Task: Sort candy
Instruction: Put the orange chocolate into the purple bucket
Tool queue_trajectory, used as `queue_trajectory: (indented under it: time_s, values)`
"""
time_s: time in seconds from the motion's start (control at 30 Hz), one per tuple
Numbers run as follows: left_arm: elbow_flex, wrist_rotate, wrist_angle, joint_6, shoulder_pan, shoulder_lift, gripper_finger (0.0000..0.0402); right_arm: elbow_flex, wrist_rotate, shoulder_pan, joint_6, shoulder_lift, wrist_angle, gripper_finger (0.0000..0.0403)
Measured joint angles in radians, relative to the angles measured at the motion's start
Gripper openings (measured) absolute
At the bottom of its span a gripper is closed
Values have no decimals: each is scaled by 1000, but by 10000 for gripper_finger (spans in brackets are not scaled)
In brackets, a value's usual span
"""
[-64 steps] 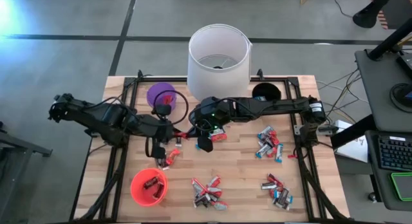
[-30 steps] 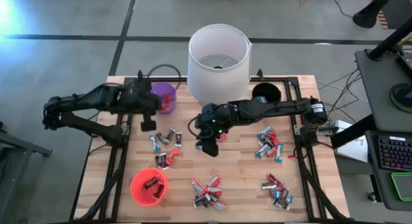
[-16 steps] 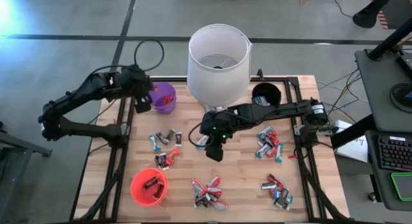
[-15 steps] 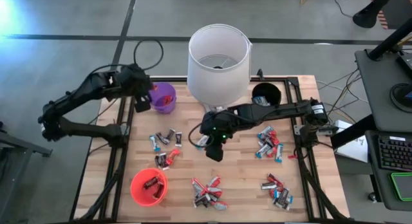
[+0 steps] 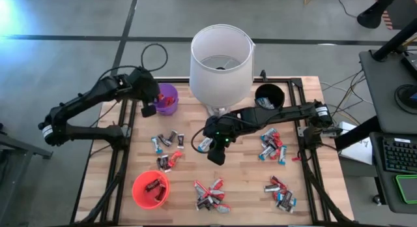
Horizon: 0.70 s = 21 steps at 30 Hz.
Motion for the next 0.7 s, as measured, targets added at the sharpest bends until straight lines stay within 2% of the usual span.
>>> queue_trajectory:
  time_s: [0.2,0.4,0.7]
  values:
    - [-89,2,115,11,24,-3,7,0,-1,15,18,0,-14,123]
    - [-105,1,134,26,57,24,10,0,-1,23,45,0,-116,125]
    - [-105,1,159,27,66,44,65,-25,10,47,107,0,-162,125]
